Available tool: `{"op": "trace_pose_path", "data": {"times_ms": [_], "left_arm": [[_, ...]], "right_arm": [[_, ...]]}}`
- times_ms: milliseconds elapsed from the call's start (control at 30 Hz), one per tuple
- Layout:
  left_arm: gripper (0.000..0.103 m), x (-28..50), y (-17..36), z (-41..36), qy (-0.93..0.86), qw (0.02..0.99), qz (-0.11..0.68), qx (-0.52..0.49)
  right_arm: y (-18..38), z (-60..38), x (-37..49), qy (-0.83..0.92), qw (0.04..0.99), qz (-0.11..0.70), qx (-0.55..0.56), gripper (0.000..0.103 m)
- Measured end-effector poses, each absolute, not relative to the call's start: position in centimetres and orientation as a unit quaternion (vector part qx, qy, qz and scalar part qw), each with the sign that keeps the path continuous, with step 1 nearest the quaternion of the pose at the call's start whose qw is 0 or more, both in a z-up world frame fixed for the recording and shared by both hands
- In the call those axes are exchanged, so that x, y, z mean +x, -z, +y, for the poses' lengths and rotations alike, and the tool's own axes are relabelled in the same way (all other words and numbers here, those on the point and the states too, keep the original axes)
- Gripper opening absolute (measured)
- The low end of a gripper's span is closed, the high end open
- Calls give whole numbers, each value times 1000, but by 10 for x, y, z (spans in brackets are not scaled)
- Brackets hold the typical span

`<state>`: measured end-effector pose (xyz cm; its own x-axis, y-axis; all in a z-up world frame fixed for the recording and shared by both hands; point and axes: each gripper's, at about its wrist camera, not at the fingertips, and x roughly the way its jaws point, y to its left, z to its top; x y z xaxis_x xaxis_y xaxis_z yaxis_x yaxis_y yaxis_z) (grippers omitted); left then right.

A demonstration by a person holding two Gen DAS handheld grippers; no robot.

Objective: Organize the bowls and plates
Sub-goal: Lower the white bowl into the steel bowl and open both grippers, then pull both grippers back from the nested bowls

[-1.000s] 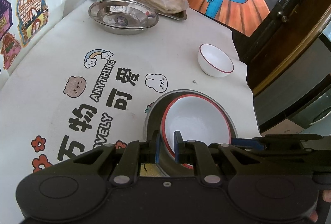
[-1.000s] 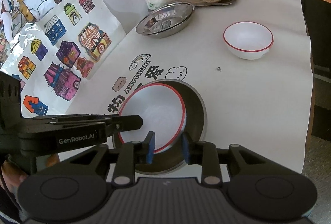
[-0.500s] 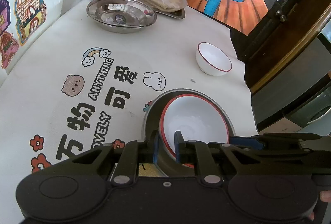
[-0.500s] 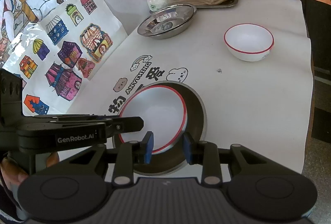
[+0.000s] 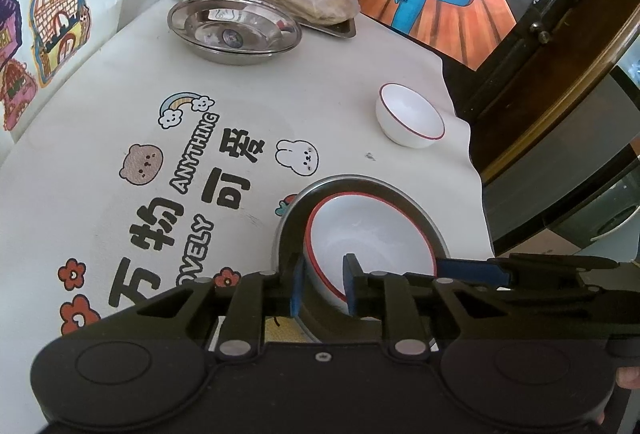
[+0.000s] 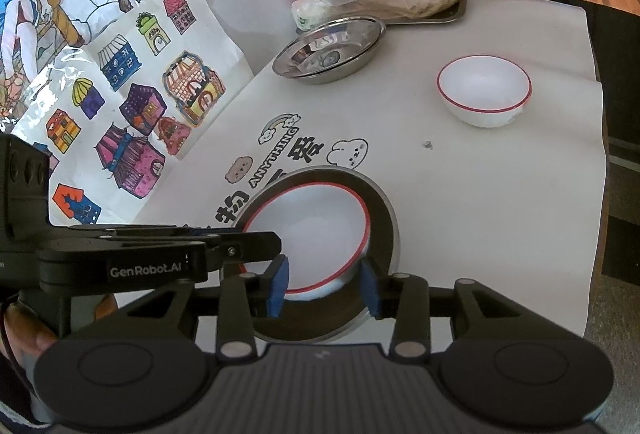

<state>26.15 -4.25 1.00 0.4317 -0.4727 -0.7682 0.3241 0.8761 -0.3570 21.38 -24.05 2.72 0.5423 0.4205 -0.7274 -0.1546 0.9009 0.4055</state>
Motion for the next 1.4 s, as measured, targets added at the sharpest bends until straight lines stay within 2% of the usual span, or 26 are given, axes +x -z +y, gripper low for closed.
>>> {"op": "trace_pose_path", "data": {"times_ms": [167,633,667,700,733,800,833,933,1200,1400], "left_arm": [[24,261,-11,-42,239,842,477,-79],[41,252,-25,-34,251,855,448,-75],[42,252,-26,-34,250,856,446,-75],[48,252,-27,-33,250,858,442,-75],[56,251,-28,-33,247,862,438,-73],[63,251,-31,-32,241,869,426,-69],[66,252,-32,-32,241,872,421,-68],[75,256,-36,-31,239,877,411,-72],[97,284,-39,-46,234,885,395,-84],[102,316,-35,-76,241,886,389,-76]], "right_arm": [[-28,-240,212,-168,866,447,148,44],[-31,-236,203,-169,881,429,107,43],[-31,-237,202,-171,881,427,108,44],[-32,-239,201,-174,881,424,112,46],[-32,-242,200,-178,882,420,118,51],[-35,-248,199,-188,884,407,132,63],[-36,-251,198,-186,887,400,136,72],[-40,-262,197,-175,900,377,134,83],[-31,-311,211,-134,914,345,166,97],[-15,-343,232,-89,922,329,184,102]]}}
